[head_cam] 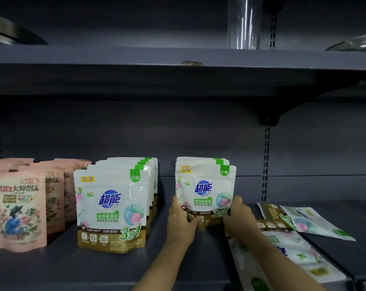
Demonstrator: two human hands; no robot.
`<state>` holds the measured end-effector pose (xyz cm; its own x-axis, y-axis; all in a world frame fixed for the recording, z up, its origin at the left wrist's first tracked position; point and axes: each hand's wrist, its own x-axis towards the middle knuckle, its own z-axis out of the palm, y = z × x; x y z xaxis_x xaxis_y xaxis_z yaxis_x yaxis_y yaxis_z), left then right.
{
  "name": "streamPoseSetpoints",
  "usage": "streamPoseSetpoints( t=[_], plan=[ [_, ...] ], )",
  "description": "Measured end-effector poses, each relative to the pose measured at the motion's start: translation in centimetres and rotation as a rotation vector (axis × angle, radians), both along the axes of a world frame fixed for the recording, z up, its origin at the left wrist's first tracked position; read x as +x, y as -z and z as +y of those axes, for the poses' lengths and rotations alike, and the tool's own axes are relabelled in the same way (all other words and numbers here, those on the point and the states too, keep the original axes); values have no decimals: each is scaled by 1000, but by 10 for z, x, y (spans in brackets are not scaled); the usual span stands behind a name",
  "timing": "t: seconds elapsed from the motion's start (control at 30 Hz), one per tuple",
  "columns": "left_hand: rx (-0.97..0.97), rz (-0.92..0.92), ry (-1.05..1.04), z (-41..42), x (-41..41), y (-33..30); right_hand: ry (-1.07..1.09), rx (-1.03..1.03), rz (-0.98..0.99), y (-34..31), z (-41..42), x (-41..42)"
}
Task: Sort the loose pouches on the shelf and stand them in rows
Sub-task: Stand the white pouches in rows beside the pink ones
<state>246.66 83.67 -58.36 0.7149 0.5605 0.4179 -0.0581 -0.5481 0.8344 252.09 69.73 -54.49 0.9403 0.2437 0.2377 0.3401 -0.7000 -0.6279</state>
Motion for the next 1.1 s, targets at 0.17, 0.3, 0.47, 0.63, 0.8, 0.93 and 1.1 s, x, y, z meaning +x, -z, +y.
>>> streamPoseSetpoints(
  t=[0.17, 0.3, 0.47, 0.63, 0.8, 0.93, 1.1],
  plan=[
    [281, -123, -266, -15, -20, -18, 59, 14, -93, -8, -14, -2],
    [573, -373, -279, -34, -23, -25, 101, -49, -167, -17, -37, -3],
    [594, -84, 96, -72, -4, -27, 119, -69, -150, -24, -68, 1],
    [443, 212, 283, -102, 19, -35, 137, -90, -163, -17, -96, 2],
    [392, 436, 453, -117, 29, -47, 116, -80, -192, -18, -123, -8],
    [447, 577, 395, -126, 33, -45, 148, 5, -232, -18, -143, -11],
    [291, 391, 387, -125, 19, -54, 252, 230, -285, -23, -165, -13]
  ],
)
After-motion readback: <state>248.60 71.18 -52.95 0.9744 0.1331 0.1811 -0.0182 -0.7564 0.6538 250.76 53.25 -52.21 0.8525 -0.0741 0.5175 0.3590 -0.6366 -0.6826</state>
